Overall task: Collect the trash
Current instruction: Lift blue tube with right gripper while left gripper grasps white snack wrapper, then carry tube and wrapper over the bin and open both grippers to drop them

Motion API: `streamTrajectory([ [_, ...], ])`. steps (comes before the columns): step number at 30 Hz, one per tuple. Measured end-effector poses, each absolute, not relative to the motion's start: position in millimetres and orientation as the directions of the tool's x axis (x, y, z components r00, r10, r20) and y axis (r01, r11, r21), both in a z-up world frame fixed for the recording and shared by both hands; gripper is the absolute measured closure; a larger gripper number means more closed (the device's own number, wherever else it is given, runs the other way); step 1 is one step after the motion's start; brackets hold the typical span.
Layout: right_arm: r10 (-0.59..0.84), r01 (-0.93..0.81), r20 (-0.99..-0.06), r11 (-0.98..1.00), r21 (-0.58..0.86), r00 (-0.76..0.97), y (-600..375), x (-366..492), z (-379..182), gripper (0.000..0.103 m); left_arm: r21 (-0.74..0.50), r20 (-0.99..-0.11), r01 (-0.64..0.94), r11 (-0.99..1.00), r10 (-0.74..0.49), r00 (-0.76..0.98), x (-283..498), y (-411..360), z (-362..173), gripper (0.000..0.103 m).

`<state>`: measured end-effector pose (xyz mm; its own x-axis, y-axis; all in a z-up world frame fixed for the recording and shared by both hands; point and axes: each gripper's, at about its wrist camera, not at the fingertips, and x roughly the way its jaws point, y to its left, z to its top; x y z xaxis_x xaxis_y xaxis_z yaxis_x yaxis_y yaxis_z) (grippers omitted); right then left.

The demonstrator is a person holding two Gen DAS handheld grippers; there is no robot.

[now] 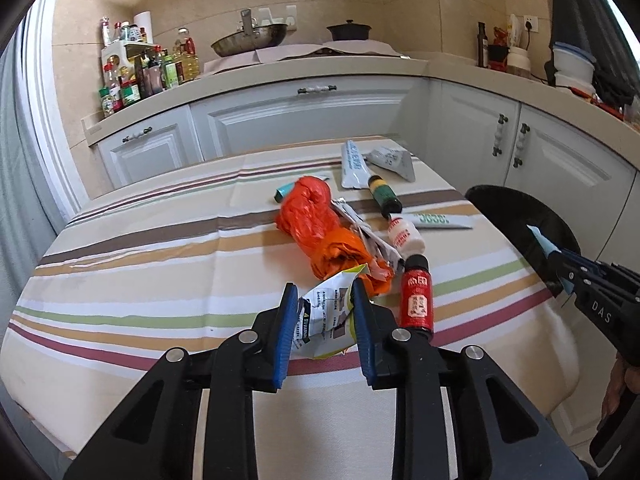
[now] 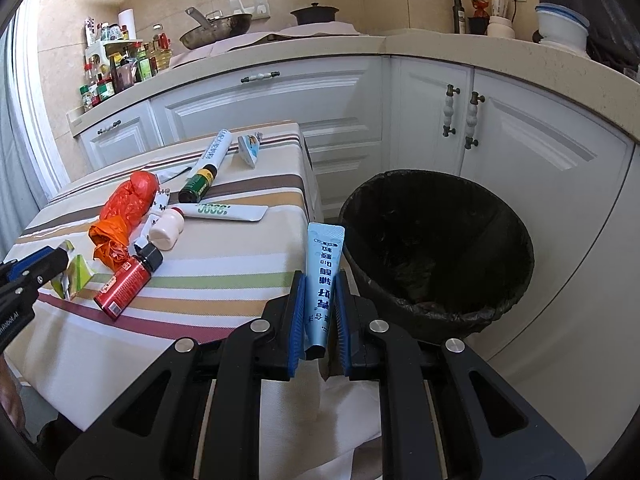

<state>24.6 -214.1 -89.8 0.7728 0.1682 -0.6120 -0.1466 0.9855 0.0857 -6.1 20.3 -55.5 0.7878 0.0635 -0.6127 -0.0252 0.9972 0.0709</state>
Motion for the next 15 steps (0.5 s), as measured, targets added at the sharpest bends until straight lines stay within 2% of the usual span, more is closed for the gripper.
streamTrajectory([
  [15,0.129,-0.110,-0.583,0.992,0.068,0.802,-226,33,-72,0.088,0.023,-0.555,-0.015,1.000,0.025,0.831,11,8,-26,0.075],
])
